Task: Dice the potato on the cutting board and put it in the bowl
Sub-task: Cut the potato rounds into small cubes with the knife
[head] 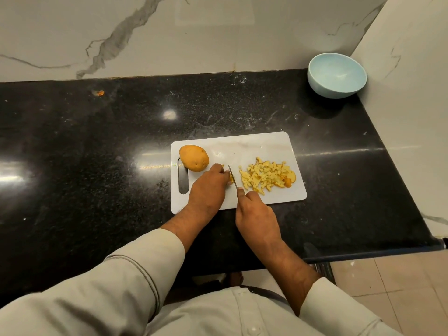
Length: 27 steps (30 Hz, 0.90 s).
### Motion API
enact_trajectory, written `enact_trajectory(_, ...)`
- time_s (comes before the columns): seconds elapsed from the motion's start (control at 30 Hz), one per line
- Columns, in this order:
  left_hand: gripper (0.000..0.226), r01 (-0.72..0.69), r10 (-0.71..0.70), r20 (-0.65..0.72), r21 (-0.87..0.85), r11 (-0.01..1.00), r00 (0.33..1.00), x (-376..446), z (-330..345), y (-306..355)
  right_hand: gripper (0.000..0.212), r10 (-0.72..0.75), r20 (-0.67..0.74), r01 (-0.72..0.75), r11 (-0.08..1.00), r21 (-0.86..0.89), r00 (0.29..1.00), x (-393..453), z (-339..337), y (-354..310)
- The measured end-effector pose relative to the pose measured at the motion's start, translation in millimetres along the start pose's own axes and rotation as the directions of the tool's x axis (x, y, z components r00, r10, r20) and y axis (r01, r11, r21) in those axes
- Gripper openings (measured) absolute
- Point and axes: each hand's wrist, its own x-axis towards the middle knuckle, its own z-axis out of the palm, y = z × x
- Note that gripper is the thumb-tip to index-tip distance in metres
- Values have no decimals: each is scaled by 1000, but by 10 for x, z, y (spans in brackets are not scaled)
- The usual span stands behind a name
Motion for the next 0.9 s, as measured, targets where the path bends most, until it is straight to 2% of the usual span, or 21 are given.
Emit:
enact_trajectory(0.13,29,29,-31,-9,-175,984,999,22,-50,-35,48,42,6,-42,999,-1,999,10,-4,-20)
enact_trajectory(0.2,24,26,-29,-10,-227,973,1000,48,-81,-54,48,63,4,-63,998,-7,998,5,-5,-34)
enact_trajectory(0.27,18,18,-16,12,-228,974,1000,72,-87,-67,49,72,5,-72,997,-10,997,-1,0,-44)
enact_trajectory(0.6,20,5,2,66,-111,994,998,141,-153,-4,52,59,46,-58,998,-21,997,40,42,-112)
enact_trajectory(0.9,18,1,6,75,-89,996,997,170,-151,7,55,32,99,-23,995,-94,995,259,46,-156)
